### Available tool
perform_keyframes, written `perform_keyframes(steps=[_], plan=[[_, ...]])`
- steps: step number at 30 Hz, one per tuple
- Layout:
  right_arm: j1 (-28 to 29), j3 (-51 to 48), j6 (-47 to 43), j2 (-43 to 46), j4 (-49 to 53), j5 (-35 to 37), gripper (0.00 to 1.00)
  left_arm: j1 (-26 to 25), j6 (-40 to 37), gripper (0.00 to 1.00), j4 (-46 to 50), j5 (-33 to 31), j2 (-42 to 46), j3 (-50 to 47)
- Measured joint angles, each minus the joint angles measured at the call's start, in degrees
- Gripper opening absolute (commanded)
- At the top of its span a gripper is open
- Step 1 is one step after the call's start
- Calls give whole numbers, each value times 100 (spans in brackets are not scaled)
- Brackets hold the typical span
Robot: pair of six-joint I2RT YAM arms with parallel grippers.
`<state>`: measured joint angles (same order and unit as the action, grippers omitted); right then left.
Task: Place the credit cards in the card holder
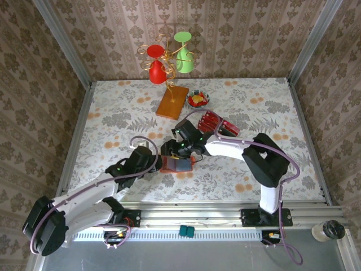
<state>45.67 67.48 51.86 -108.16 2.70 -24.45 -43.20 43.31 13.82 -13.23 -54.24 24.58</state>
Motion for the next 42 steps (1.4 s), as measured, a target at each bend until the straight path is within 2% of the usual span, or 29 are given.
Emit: perform_keyframes(steps=[7,17,21,26,29,36,42], plan=[[48,22,9,-470,-22,0,55,175,24,71,28,24,212,-133],[57,24,46,-496,-98,0,52,210,22,71,9,63,212,-197],[57,24,44,-496,-103,22,45,216,22,71,50,83,212,-203],[39,-4,66,-496,-122,109,20,245,-2,71,98,127,205,-208],[22,-35,87,-496,-120,166,13,249,-46,71,98,151,168,-208],[22,-33,87,-527,-17,205,10,317,-136,73,15,225,-28,-208],[22,181,61,-605,372,297,10,319,-264,74,-256,389,-577,-208]])
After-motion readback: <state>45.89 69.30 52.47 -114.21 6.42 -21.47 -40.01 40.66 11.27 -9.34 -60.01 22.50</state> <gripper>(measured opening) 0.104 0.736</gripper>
